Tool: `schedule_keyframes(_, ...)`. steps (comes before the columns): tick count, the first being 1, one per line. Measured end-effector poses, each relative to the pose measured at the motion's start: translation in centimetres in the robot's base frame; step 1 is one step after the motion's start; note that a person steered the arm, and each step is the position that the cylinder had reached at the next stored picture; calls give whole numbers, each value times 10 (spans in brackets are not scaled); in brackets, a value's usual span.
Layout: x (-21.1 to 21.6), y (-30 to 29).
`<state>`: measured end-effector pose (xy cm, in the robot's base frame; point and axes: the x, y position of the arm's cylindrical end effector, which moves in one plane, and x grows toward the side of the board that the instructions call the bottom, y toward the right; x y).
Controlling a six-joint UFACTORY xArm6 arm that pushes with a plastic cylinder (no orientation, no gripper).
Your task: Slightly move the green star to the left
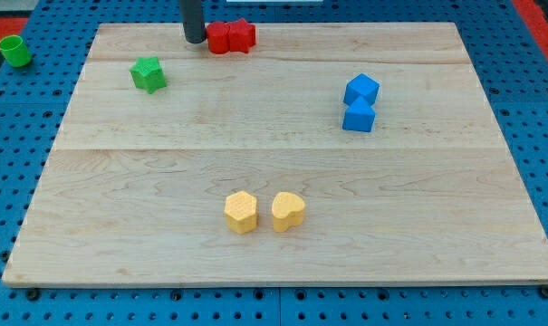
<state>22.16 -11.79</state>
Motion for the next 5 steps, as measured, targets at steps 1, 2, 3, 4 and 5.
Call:
schedule_keyframes(1, 0, 14)
schedule_keyframes(2, 0, 51)
schedule_keyframes(3, 4, 60)
schedule_keyframes(4, 20, 38)
schedule_keyframes(5, 53, 25)
